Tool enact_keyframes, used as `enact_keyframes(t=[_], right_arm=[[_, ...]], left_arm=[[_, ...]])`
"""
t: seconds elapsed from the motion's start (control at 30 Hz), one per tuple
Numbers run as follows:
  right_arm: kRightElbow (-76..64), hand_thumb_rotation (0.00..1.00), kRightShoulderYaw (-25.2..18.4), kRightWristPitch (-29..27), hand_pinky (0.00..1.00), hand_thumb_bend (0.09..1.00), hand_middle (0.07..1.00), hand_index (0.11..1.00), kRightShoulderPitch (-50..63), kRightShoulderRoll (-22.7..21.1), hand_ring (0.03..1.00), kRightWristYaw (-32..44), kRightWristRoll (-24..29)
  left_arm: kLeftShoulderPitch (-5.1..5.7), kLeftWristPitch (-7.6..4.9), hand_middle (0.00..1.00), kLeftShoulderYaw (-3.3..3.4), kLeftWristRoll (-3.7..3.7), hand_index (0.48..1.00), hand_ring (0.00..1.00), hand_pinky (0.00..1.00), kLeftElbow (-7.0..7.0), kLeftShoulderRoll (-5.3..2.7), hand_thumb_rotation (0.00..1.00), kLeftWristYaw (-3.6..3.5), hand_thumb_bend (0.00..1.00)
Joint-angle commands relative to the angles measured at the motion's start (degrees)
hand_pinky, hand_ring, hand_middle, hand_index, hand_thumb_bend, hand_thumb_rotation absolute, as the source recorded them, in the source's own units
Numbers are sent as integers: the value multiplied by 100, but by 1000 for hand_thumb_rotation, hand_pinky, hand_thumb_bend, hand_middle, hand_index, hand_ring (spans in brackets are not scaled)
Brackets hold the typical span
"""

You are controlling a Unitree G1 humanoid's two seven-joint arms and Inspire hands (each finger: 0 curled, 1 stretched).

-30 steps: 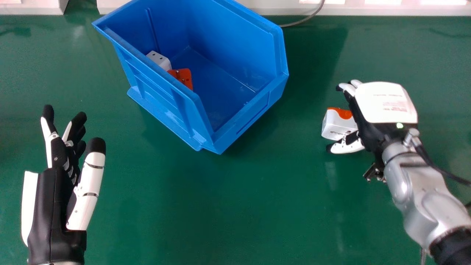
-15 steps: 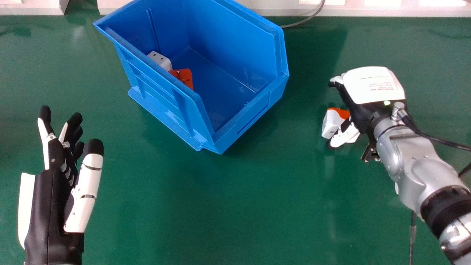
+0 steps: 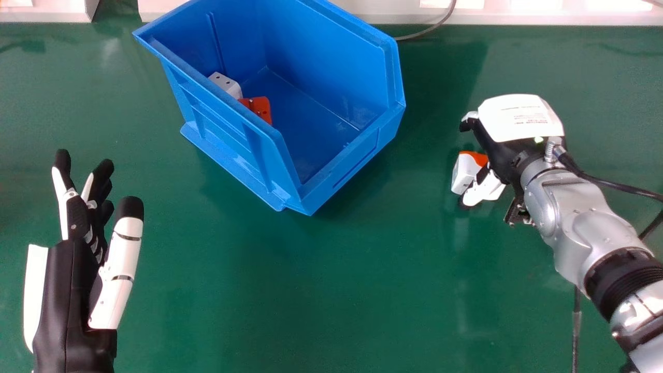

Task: Pick all objects and put in blue box

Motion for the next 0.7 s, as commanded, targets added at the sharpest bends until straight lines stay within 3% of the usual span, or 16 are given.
enact_keyframes(t=[0.0, 0.07, 0.33, 0.53, 0.67], right_arm=[[191, 82, -41, 203, 485, 486, 628, 610, -78, -10, 574, -38, 64], [235, 123, -180, 114, 467, 491, 613, 525, -82, 14, 554, -21, 282], [104, 157, -426, -189, 263, 496, 414, 482, 80, 0, 347, -420, 732], [131, 154, -505, -263, 353, 492, 521, 488, 46, 41, 453, -376, 939], [115, 152, -519, -269, 354, 490, 524, 488, 46, 65, 454, -414, 1004]], left_arm=[[-13, -24, 958, 42, -51, 954, 973, 979, -111, 19, 777, 25, 403], [-33, -47, 956, 43, -128, 951, 968, 971, -88, 31, 762, -18, 413], [-51, -73, 962, 68, -162, 958, 967, 959, -95, 127, 778, -96, 429], [-72, -62, 971, 73, -193, 960, 975, 981, -100, 170, 805, -135, 459], [-90, -104, 969, 91, -154, 957, 973, 974, -73, 193, 804, -130, 483]])
